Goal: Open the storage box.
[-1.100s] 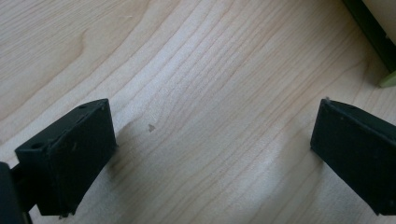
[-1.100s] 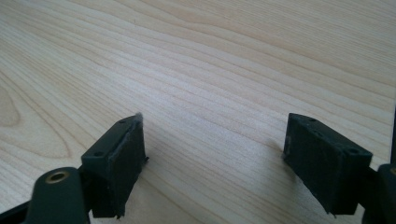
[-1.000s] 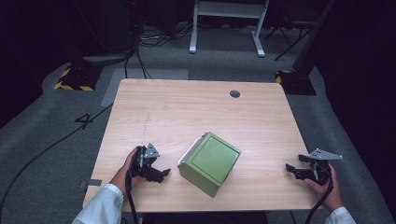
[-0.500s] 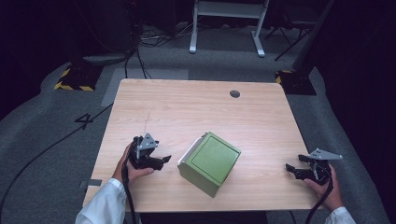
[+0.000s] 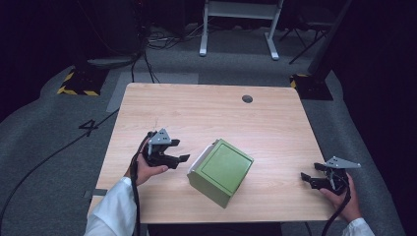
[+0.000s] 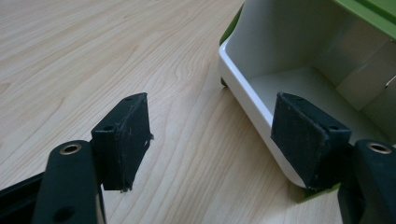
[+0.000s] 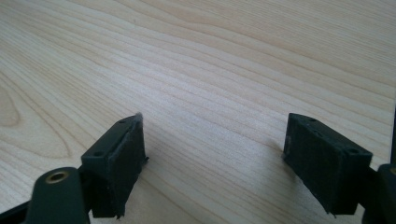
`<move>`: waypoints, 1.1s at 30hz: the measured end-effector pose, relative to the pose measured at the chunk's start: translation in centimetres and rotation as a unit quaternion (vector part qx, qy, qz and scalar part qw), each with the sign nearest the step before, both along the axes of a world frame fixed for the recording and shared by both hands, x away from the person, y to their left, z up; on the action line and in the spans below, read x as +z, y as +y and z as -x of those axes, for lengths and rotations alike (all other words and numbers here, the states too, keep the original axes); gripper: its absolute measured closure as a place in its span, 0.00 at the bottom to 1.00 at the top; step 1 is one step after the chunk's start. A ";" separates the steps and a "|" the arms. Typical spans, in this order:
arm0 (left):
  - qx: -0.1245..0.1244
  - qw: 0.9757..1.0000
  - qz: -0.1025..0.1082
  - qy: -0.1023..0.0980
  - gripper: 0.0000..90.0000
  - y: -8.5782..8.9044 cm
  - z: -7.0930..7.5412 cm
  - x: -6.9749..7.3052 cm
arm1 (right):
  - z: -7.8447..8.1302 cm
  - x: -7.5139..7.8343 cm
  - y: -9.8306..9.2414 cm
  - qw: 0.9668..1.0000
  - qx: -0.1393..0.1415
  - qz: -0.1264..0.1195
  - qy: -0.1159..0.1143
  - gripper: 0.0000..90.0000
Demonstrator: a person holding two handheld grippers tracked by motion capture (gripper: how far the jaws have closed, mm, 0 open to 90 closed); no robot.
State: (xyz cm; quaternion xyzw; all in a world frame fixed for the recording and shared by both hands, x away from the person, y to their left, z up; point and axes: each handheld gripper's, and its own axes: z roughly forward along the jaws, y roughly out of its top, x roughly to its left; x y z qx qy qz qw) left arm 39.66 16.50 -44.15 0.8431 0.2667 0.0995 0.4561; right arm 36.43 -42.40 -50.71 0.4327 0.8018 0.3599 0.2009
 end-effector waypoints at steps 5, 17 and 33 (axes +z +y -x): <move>-0.024 1.000 -0.007 0.009 0.31 -1.4 -0.8 -0.2 | 0.0 0.0 0.0 1.000 0.000 0.000 0.000 0.23; -0.068 0.997 -0.026 0.031 0.26 -4.5 -2.4 -1.2 | 0.0 0.0 0.0 1.000 0.000 0.000 0.000 0.23; -0.061 0.994 -0.072 0.063 0.21 -5.7 -3.2 -3.4 | 0.0 0.0 0.0 1.000 0.000 0.000 0.000 0.23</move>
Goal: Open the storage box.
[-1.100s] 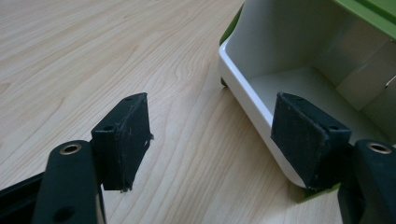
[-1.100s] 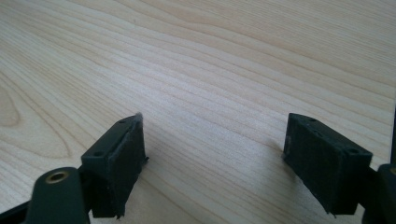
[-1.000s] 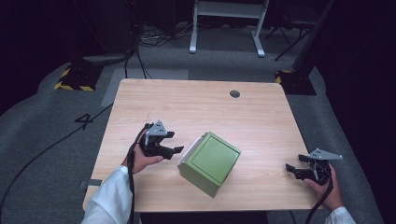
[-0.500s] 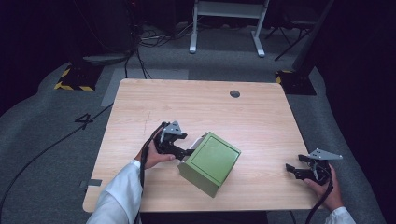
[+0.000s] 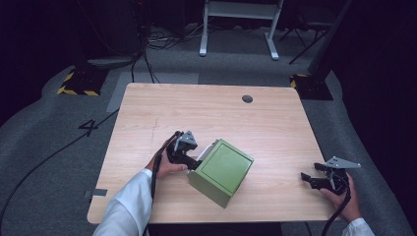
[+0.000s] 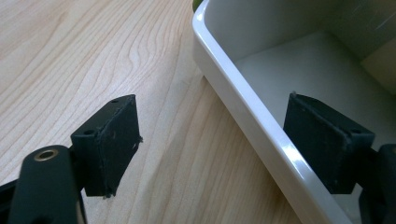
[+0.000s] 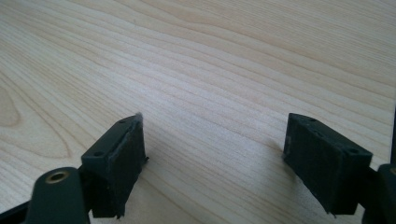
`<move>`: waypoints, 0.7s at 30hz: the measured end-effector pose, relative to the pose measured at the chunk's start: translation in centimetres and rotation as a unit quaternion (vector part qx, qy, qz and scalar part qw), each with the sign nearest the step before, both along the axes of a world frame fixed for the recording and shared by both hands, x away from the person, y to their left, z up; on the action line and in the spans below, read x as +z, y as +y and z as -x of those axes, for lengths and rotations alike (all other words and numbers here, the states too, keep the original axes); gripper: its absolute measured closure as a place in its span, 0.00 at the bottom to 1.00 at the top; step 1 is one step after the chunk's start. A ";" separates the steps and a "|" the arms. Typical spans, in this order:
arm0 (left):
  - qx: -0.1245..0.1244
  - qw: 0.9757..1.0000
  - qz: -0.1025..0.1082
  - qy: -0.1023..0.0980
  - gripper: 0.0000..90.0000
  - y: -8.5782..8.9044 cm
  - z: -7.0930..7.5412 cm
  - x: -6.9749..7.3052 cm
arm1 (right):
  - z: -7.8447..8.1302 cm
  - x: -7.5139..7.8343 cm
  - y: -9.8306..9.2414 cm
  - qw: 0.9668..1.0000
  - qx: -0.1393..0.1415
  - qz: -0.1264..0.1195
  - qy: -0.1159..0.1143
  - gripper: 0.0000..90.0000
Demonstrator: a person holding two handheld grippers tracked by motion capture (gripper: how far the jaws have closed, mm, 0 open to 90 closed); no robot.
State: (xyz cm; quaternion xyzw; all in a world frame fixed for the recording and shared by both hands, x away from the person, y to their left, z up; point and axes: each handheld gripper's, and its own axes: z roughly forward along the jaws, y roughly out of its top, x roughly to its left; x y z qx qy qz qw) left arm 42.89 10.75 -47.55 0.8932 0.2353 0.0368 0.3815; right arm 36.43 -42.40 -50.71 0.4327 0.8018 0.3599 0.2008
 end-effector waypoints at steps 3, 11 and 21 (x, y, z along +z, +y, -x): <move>-0.002 1.000 -0.017 0.005 0.23 -0.2 0.0 -0.3 | 0.0 0.0 0.0 1.000 0.000 0.000 0.000 0.23; -0.003 1.000 -0.008 0.010 0.33 0.8 -0.3 -0.3 | 0.0 0.0 0.0 1.000 0.000 0.000 0.000 0.23; -0.003 1.000 -0.011 0.011 0.48 2.3 -0.5 -0.2 | 0.0 0.0 0.0 1.000 0.000 0.000 0.000 0.23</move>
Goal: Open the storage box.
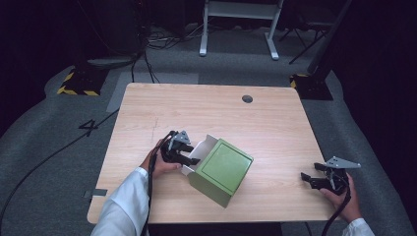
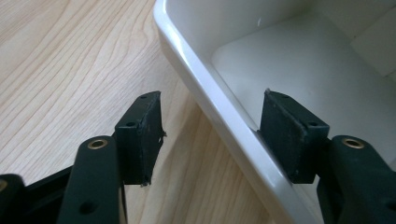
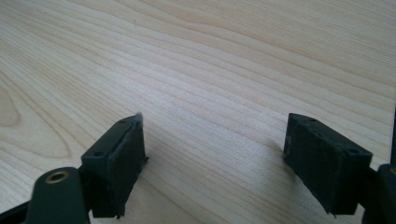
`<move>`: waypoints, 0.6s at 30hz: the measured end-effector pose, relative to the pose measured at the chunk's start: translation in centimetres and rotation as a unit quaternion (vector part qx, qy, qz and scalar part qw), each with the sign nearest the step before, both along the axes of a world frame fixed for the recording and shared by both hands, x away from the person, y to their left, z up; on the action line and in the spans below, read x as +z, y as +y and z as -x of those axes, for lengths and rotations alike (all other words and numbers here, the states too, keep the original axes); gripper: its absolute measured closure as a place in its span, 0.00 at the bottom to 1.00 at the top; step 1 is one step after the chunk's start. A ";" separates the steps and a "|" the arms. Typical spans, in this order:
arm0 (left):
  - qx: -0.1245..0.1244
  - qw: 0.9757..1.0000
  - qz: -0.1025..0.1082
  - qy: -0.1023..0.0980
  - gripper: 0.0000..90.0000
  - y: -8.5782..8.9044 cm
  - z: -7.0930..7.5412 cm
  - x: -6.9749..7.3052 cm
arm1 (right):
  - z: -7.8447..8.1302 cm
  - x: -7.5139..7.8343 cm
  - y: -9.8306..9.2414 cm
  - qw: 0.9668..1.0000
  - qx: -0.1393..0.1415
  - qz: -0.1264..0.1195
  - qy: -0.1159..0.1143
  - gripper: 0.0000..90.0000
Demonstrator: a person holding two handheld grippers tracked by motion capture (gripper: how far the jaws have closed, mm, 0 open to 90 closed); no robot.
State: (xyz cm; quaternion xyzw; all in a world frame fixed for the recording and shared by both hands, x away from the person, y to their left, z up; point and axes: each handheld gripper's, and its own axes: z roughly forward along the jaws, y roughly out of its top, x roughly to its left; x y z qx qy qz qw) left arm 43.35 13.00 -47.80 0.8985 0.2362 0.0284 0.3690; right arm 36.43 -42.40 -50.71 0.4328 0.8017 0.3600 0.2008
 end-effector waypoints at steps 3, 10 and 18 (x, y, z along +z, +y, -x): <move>0.004 1.000 -0.002 0.000 0.50 0.6 -0.1 -0.1 | 0.0 0.0 0.0 1.000 0.000 0.000 0.000 0.23; 0.013 1.000 -0.005 -0.003 0.53 1.8 -0.4 -0.2 | 0.0 0.0 0.0 1.000 0.000 0.000 0.000 0.23; 0.026 1.000 0.002 0.002 0.53 3.2 -0.7 -0.3 | 0.0 0.0 0.0 1.000 0.000 0.000 0.000 0.23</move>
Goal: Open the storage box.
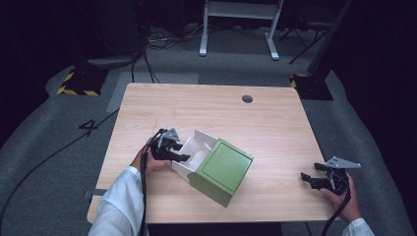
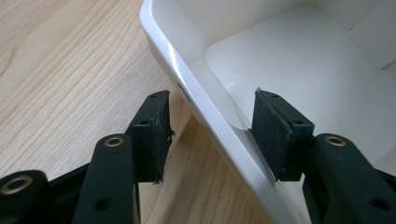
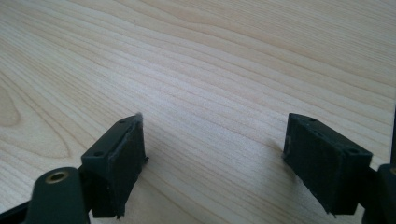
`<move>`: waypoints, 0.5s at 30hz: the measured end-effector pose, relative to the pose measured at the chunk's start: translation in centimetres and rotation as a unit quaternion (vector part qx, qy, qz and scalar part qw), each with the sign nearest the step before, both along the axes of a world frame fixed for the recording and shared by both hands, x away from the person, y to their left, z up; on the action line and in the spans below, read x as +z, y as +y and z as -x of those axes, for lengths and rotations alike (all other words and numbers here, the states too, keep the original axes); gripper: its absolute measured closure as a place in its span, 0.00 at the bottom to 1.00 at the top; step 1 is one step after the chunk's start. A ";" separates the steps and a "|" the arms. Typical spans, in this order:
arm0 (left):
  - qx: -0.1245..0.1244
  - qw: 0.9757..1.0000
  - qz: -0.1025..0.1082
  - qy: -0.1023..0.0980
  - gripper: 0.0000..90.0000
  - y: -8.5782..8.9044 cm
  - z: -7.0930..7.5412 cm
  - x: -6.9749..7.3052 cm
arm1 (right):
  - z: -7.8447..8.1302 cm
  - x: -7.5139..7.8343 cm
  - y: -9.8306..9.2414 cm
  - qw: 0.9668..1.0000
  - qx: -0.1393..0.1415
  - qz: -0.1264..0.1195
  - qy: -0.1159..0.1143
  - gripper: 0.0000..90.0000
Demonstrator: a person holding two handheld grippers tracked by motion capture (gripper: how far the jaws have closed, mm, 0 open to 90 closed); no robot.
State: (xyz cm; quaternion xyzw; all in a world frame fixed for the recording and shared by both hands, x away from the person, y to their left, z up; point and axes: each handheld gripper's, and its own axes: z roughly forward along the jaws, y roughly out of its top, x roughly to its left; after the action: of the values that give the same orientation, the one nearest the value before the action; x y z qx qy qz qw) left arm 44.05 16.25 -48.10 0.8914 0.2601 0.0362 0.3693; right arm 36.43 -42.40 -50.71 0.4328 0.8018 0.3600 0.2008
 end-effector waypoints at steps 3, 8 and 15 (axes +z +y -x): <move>0.004 1.000 0.001 0.001 0.53 0.4 0.0 0.0 | 0.0 0.0 0.0 1.000 0.000 0.000 0.000 0.23; 0.004 1.000 -0.002 -0.002 0.53 0.6 -0.1 0.0 | 0.0 0.0 0.0 1.000 0.000 0.000 0.000 0.23; 0.006 1.000 0.003 0.000 0.53 1.2 -0.4 -0.1 | 0.0 0.0 0.0 1.000 0.000 0.000 0.000 0.23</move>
State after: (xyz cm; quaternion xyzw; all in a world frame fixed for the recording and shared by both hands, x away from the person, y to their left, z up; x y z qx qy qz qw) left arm 44.44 17.49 -48.16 0.8887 0.2655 0.0381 0.3718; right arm 36.43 -42.40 -50.71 0.4328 0.8018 0.3600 0.2006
